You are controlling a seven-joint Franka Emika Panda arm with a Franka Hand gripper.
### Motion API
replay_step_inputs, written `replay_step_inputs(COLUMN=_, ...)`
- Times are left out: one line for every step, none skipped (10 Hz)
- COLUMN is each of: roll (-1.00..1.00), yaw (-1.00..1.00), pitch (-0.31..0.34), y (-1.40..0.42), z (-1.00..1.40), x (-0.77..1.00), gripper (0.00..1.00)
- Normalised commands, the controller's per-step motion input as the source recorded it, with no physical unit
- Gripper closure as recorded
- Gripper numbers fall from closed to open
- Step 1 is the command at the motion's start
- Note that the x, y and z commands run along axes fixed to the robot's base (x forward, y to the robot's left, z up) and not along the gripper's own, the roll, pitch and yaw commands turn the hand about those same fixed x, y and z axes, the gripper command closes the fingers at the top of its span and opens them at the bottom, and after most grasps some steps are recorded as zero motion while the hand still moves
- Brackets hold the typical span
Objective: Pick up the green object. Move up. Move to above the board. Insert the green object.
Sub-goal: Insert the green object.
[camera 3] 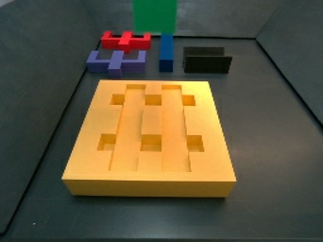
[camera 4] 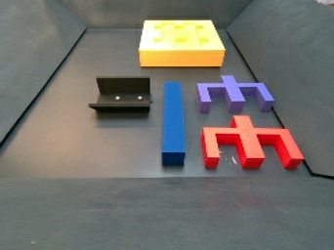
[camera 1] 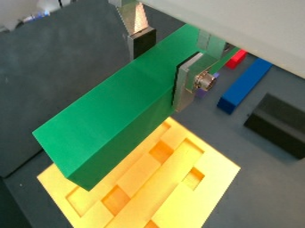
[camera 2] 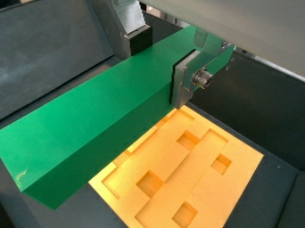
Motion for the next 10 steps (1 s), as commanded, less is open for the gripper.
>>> replay_step_inputs(roll=-0.09, yaw=0.0, pitch=-0.16, y=-0.28, z=-0.72, x=-0.16, gripper=1.0)
replay_step_inputs(roll=-0.09, yaw=0.0, pitch=-0.173, y=-0.31, z=-0.73, x=-0.11, gripper=1.0)
replay_step_inputs(roll=-0.08, yaw=-0.01, pitch=-0.14, y=-0.23, z=-0.69, x=-0.13, gripper=1.0)
replay_step_inputs(roll=-0.05, yaw=0.0, pitch=-0.097, y=-0.19, z=-0.83, x=-0.05, gripper=1.0)
replay_step_inputs(roll=-0.07, yaw=0.0, pitch=-0.074, y=-0.1, z=-0.88, x=-0.1, gripper=1.0)
replay_step_inputs(roll=-0.04, yaw=0.07, pitch=-0.066, y=-0.13, z=-0.86, x=-0.31, gripper=1.0)
replay_step_inputs(roll=0.1, yaw=0.18, pitch=-0.041, y=-0.13, z=-0.66, x=-0.3, gripper=1.0)
replay_step_inputs(roll=0.15, yaw=0.16, pitch=-0.114, y=-0.04, z=-0.51, x=-0.22, gripper=1.0)
replay_step_inputs(roll=0.16, yaw=0.16, pitch=0.0, y=-0.05, z=-0.53, x=0.22, gripper=1.0)
replay_step_inputs(roll=0.24, yaw=0.19, pitch=0.0, y=-0.09, z=-0.54, x=0.25, gripper=1.0)
